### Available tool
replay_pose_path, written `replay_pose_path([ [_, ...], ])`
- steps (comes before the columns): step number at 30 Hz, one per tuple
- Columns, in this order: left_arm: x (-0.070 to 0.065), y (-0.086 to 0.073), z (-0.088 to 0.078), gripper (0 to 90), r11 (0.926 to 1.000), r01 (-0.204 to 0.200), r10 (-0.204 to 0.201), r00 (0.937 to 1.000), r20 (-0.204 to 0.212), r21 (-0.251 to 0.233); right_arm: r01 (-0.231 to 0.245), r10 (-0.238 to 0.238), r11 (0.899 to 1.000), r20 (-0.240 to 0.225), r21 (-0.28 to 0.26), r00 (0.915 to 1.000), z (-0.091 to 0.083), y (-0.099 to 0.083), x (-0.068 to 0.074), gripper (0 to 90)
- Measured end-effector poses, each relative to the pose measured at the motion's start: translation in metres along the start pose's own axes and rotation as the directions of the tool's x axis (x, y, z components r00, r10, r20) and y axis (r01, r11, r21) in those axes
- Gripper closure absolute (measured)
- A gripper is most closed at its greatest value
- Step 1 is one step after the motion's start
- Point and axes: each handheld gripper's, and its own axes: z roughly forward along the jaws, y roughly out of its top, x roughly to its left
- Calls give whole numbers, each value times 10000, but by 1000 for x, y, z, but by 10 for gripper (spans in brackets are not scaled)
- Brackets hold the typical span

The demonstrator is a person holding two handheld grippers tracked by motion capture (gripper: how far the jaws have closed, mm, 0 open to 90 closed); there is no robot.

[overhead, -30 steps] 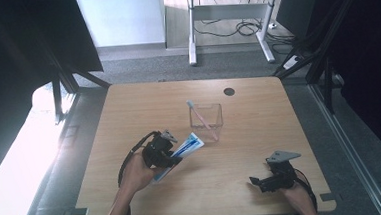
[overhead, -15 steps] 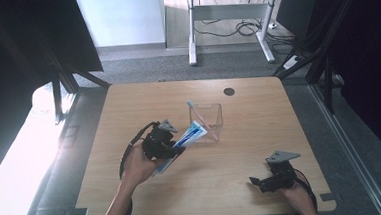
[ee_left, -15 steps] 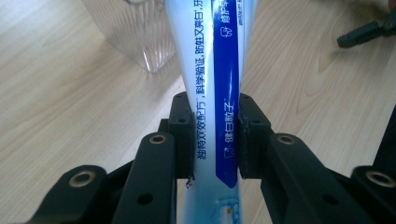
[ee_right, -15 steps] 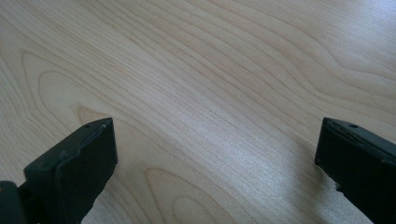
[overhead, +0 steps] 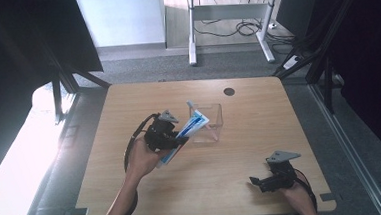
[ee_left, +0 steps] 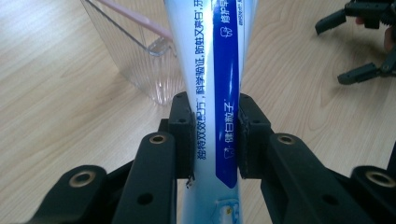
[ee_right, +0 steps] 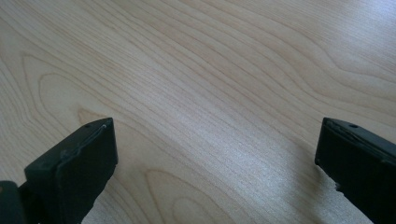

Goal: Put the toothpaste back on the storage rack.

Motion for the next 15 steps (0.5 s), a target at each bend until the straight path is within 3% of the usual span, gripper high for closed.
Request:
replay_pose_path([
  [15,7,21,4,719,9986,-33,25,9999,-149,-521,58,-58,10000,-79,-53,10000,0,0,1,0],
])
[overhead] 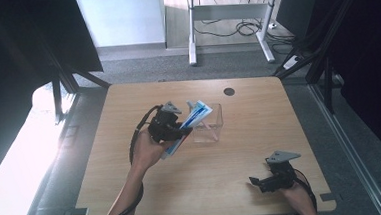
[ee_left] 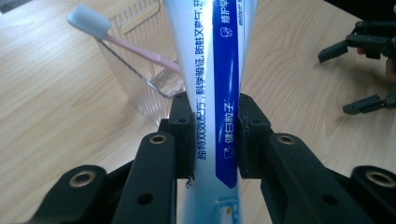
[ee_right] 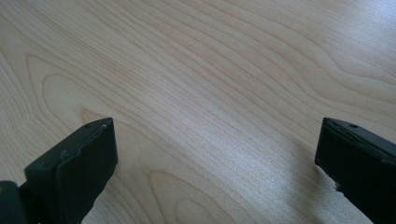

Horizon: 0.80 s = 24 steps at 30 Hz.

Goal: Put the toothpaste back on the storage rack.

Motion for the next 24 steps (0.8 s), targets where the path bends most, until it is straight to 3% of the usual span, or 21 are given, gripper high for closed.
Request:
replay_pose_path([
  [24,6,43,23,719,9979,-228,215,9995,-226,-599,79,-79,10000,15,10,10000,0,0,0,0],
])
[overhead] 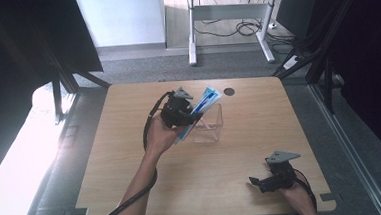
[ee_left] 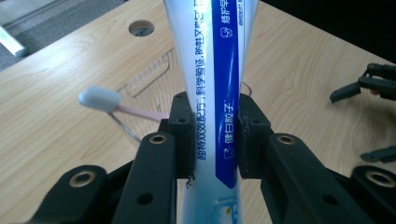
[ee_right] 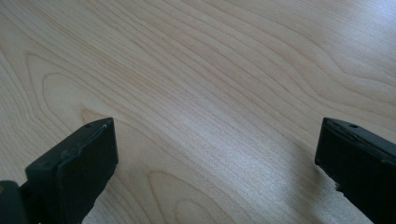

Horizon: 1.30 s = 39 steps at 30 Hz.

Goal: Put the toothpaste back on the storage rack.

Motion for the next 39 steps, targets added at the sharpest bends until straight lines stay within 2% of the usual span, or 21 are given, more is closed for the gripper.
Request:
replay_pose_path([
  [10,5,16,13,719,9996,-219,214,9994,-274,-178,-21,21,10000,-39,-4,10000,0,0,-1,0],
  [20,11,28,25,719,9980,-150,121,9987,-485,-606,-6,6,10000,-43,22,10000,0,-1,-2,0],
  [28,9,42,37,719,9956,-271,219,9981,-577,-899,-5,5,10000,-42,14,10000,-1,-1,-3,0],
  [36,11,44,53,719,9918,-198,105,9972,-735,-1266,85,-85,10000,-59,47,9999,0,-1,-2,0],
  [39,13,44,58,719,9920,-210,124,9975,-693,-1242,130,-130,9999,-61,48,9999,0,-1,-2,0],
])
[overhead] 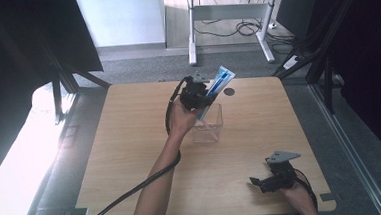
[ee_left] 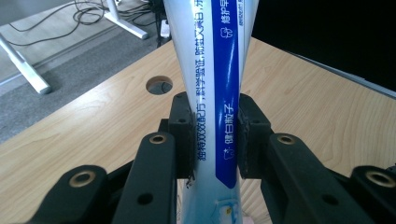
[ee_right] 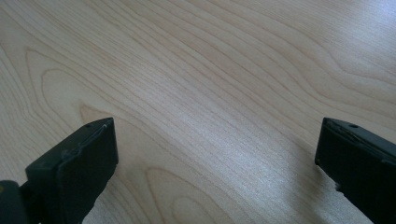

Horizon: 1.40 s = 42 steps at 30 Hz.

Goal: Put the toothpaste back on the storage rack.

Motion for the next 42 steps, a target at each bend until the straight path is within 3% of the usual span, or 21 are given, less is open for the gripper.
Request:
replay_pose_path([
  [21,-8,-24,31,716,9998,-216,216,9998,-43,34,111,-110,9999,47,-85,9999,-1,0,0,0],
  [42,-15,-39,39,706,9986,-471,473,9988,-96,250,191,-190,9998,185,-14,9996,-2,1,0,0],
])
